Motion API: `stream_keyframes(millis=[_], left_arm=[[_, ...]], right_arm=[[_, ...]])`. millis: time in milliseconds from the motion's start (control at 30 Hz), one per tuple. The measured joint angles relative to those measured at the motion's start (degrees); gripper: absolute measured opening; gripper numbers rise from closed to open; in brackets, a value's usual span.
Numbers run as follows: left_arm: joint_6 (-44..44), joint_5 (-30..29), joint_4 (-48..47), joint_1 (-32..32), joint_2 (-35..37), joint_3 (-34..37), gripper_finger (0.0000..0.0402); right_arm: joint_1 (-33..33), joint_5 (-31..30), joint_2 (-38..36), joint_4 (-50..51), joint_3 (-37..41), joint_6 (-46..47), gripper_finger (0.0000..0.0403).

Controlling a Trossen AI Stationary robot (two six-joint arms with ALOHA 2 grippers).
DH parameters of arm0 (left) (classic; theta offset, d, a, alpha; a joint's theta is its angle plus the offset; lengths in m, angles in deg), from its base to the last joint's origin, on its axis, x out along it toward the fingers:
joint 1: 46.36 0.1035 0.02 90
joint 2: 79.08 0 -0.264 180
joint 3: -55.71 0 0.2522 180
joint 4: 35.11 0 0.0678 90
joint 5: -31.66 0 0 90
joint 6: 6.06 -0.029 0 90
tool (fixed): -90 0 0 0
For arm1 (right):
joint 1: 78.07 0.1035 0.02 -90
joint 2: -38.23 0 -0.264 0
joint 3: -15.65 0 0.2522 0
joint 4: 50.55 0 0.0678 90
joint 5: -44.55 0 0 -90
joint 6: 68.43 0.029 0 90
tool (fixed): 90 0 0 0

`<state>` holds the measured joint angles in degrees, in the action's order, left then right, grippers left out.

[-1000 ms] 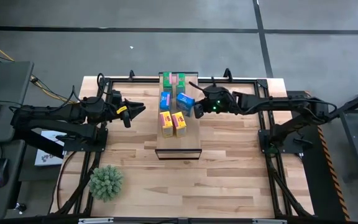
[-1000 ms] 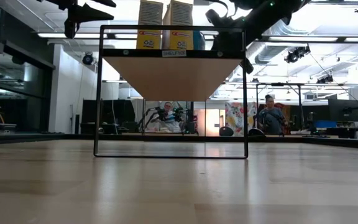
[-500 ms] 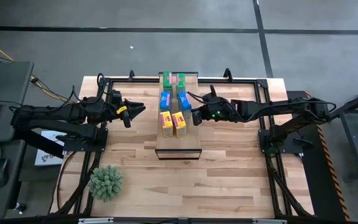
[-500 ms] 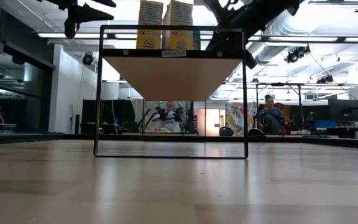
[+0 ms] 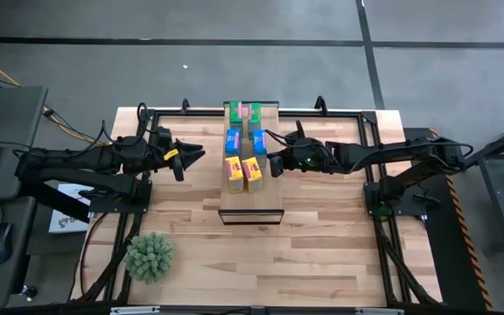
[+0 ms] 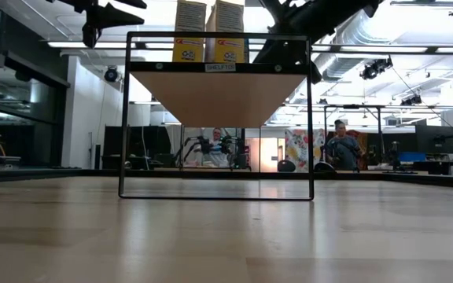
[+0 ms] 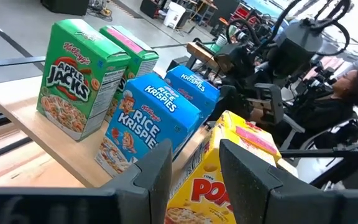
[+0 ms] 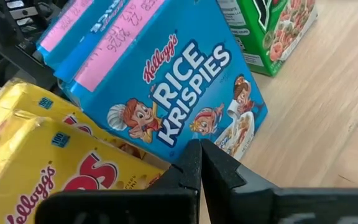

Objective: Stack cereal on shelf
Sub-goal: Put the blue cereal on the shelf, then return to Home Position

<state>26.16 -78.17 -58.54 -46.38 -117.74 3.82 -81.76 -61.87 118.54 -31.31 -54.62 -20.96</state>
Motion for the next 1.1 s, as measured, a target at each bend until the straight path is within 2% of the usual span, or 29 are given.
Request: stream_keyframes(millis=[133,367,500,600,667,900,1033,1100], left_arm=[[-3.47,0.47,-0.76,0.01,1.07,-0.92,0.0127],[-15.85,0.53,-3.57,1.08,4.95,-8.55,0.0123],[-18.74,1.47,-4.40,1.11,7.65,-8.92,0.0087],[-16.28,1.56,-3.33,0.25,9.75,-5.42,0.0031],[-14.41,1.77,-0.85,-1.70,10.71,-1.48,0.0008],[-17.95,4.25,22.68,-9.00,13.55,13.90,0.0002],[-20.32,5.36,23.64,-7.39,17.20,18.98,0.0001],[-20.32,8.46,22.77,-5.05,20.16,20.03,0.0001]], right_arm=[[0.00,0.46,-1.21,0.70,0.00,-2.37,0.0000],[-0.15,-2.27,-8.12,-0.22,-0.04,-12.47,0.0000],[-0.17,-1.61,-11.48,-0.94,-0.07,-19.24,0.0000],[-0.17,0.59,-12.86,-0.77,-0.07,-19.41,0.0000],[-0.17,2.70,-13.35,-0.57,-0.07,-19.43,0.0000],[-0.17,6.61,-13.62,-0.59,-0.07,-16.40,0.0000],[-0.17,7.59,-13.62,-0.59,-0.07,-16.42,0.0000],[-0.17,7.75,-13.62,-0.59,-0.07,-16.40,0.0000]])
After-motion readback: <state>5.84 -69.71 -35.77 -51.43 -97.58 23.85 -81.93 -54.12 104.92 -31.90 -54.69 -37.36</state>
